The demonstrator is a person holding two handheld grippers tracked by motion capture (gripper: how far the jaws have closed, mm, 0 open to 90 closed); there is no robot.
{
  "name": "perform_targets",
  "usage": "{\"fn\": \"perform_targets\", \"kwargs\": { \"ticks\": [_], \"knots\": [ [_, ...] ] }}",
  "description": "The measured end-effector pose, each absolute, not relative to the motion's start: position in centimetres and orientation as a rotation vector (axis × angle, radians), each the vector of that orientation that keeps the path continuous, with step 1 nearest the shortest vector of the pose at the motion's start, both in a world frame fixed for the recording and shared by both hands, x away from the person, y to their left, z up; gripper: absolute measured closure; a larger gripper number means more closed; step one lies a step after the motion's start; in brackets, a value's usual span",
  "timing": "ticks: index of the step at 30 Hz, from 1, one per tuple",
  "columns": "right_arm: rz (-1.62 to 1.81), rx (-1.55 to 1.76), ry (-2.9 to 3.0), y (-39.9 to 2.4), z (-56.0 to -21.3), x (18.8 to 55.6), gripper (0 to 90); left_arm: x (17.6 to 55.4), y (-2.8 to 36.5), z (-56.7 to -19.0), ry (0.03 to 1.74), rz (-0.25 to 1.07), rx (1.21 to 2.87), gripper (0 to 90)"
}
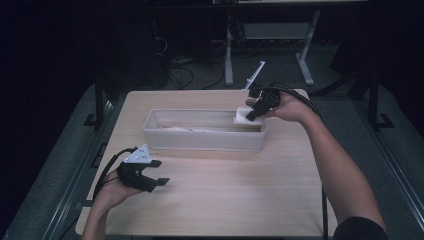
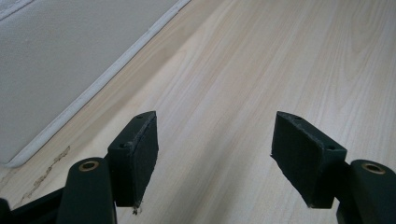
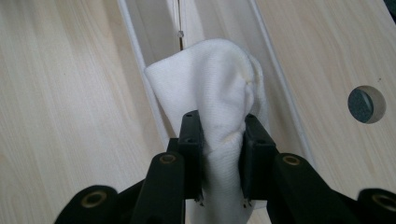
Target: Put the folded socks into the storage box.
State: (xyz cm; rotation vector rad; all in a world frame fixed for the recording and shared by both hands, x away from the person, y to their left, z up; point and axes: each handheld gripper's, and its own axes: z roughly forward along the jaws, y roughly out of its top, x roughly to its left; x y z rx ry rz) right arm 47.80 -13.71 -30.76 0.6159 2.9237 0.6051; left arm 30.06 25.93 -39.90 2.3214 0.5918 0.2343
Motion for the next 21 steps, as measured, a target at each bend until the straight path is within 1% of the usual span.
{"fn": "perform_targets", "kwargs": {
  "ticks": [21],
  "knots": [
    [0.569, 0.643, 2.946, -13.59, -31.79, 48.47, 73.1, 29.99, 26.20, -39.79, 0.599, 0.244, 2.311, 31.2]
  ]
}}
